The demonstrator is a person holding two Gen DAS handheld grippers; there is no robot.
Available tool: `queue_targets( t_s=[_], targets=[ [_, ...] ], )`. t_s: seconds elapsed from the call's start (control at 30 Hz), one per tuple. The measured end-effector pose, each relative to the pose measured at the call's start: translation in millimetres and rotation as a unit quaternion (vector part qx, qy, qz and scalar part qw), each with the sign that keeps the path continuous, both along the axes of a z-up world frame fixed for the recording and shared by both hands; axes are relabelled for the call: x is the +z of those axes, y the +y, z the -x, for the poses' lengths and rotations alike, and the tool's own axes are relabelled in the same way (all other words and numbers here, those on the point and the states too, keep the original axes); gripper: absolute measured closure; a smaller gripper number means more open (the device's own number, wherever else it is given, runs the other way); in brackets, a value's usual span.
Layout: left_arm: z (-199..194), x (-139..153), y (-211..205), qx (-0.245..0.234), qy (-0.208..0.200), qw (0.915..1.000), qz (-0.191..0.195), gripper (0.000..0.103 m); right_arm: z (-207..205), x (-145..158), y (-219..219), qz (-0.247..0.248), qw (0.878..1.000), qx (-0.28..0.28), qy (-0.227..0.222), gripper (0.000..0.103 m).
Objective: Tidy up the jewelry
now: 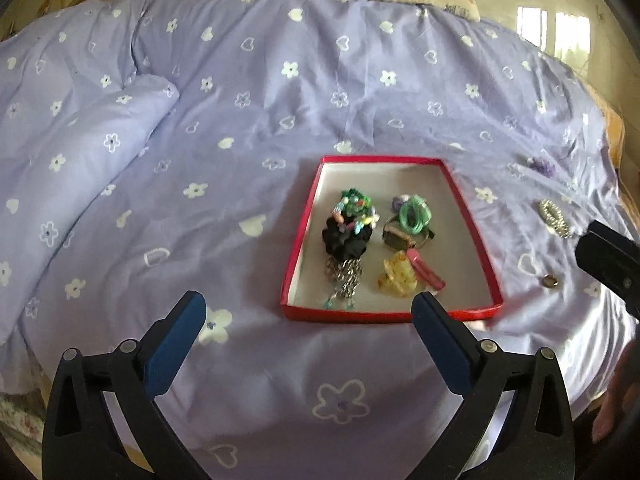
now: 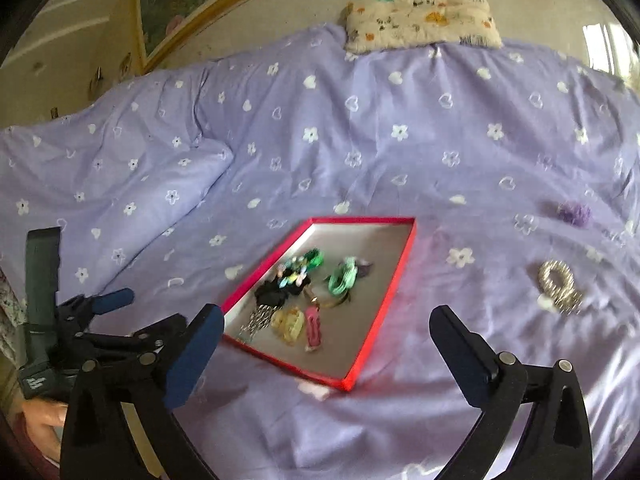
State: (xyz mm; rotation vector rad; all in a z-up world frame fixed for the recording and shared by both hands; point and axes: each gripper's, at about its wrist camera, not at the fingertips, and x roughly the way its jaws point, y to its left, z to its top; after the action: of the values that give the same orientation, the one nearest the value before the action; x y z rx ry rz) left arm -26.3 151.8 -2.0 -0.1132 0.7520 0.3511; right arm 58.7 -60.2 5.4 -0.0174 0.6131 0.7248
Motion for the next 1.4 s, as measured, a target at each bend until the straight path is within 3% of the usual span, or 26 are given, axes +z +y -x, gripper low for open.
queue_targets(
  t_s=[0.2,0.47,1.4],
  targets=[
    [2,-16,-3,0.008,0.021,0.9997,0.001,0.000,-1,-24,3,0.018,0.999,-0.004,0.036,0.000],
    [11,-15,-5,0.013,0.015,0.9998,0.003,0.000,4,-38,8,0.036,0.998,-0.001,0.056,0.000],
    [22,-9,-9,0.011,0.006,0.9999,0.004,0.000,18,-39,19,0.055,0.997,0.009,0.047,0.000]
  ],
)
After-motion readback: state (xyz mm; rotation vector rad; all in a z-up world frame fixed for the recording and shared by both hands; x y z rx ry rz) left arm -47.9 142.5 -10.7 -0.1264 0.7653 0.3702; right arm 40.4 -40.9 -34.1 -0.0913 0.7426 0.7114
